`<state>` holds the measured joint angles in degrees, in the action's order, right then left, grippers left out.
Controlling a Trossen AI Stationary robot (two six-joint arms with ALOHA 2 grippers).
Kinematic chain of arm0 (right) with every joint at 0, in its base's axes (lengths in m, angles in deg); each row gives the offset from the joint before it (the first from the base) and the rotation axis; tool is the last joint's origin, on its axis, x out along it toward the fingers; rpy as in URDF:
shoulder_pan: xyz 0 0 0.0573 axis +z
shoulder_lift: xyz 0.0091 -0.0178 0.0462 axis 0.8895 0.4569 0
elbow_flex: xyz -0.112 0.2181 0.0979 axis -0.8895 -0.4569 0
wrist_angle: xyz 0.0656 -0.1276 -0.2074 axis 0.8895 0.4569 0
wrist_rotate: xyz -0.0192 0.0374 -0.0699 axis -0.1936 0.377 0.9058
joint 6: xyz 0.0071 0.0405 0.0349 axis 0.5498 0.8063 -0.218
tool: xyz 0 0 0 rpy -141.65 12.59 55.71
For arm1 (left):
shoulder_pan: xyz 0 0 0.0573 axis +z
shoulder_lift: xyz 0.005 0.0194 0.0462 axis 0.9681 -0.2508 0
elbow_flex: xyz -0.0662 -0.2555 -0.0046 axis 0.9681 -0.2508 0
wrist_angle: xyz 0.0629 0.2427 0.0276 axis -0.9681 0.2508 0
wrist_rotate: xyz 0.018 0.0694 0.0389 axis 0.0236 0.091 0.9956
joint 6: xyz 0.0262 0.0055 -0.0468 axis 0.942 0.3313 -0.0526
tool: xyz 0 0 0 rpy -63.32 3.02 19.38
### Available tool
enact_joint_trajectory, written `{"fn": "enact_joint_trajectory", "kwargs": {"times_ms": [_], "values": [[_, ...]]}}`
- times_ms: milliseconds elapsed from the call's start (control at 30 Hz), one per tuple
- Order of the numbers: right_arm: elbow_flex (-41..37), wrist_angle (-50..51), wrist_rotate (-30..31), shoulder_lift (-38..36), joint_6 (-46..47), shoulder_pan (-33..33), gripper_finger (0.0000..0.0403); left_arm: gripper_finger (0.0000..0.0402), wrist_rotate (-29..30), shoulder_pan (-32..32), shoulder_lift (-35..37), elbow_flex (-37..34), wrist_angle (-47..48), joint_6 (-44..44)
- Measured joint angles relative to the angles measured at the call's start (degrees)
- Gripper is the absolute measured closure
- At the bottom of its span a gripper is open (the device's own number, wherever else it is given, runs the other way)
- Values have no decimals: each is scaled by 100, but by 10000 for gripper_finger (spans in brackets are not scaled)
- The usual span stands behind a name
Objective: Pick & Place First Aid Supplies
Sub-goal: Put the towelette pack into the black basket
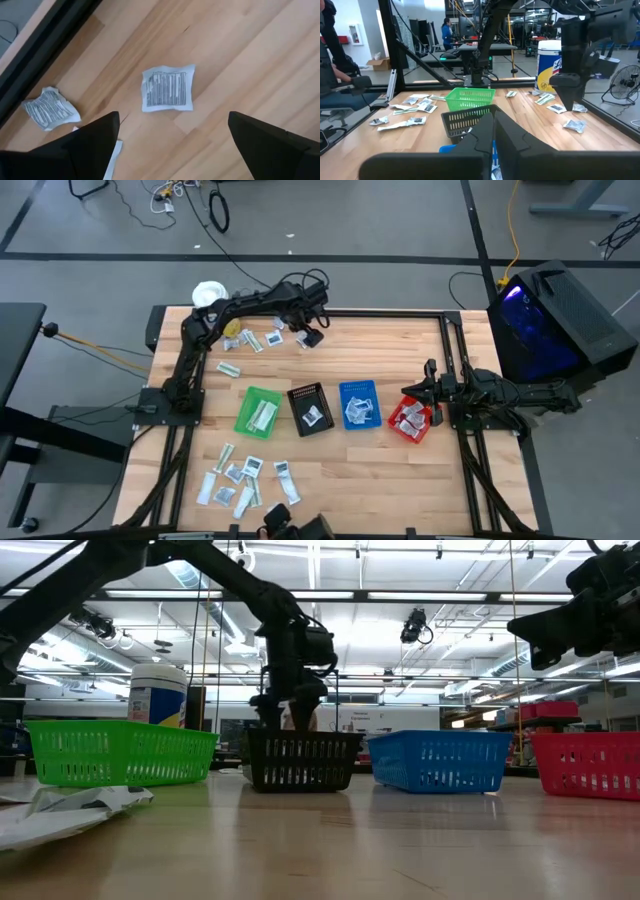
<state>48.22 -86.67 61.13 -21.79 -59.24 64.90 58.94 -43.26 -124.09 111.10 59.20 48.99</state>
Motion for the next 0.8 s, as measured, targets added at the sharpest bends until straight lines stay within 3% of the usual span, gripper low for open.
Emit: {"fn": "enact_joint_trajectory", "kwargs": {"times_ms": [667,800], "values": [[0,0,0,0,0,-1,380,19,-20,-193,941,-10,-6,3],[0,-1,0,0,-2,0,380,19,-22,-271,1355,-744,-570,3]]}}
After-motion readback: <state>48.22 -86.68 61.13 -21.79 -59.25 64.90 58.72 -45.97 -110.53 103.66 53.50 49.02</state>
